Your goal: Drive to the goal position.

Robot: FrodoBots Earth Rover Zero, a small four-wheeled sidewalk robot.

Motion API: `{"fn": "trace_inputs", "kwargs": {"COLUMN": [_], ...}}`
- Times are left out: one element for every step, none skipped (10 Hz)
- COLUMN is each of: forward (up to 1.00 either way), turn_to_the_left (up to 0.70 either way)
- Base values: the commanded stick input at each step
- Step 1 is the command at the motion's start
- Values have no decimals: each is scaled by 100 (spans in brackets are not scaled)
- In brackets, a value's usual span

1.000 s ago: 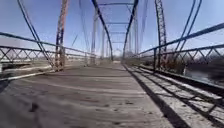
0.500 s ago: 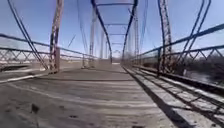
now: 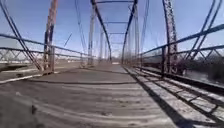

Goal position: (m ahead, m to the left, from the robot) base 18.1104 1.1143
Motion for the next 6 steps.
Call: {"fn": "trace_inputs", "kwargs": {"forward": [100, 100, 100, 100, 100, 100], "turn_to_the_left": [-38, -38, -22, 0, 0, 0]}}
